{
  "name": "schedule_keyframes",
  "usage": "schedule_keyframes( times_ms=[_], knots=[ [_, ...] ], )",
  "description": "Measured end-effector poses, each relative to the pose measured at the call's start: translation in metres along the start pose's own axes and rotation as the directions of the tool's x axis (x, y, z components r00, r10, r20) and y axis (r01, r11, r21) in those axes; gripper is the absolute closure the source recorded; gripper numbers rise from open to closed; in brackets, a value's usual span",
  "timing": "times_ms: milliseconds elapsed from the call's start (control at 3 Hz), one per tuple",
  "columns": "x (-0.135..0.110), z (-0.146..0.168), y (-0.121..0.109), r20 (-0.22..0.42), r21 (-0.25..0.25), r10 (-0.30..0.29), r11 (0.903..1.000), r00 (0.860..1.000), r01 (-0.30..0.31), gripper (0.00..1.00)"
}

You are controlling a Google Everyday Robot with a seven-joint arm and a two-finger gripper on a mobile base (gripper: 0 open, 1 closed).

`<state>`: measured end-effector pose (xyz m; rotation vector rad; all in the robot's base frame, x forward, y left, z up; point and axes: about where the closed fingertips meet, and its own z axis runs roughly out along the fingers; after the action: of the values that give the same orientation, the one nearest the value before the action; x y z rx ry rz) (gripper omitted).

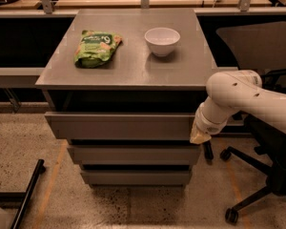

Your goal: Close top drawer

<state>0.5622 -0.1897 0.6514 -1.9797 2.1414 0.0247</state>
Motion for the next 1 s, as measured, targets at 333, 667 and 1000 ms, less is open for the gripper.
schedule_keyframes(
  times_ms=[333, 667, 1000],
  knots=[
    [0.0092, 0.0058, -0.0408, 0.007, 0.081, 0.005, 0.9967, 1.000, -0.006, 0.83],
    [0.0105, 0.0061, -0.0431, 0.008, 0.088, 0.006, 0.9961, 1.000, -0.006, 0.61],
    [0.0102, 0.0081, -0.0424, 0.008, 0.085, 0.005, 0.9964, 1.000, -0.005, 0.36]
  ],
)
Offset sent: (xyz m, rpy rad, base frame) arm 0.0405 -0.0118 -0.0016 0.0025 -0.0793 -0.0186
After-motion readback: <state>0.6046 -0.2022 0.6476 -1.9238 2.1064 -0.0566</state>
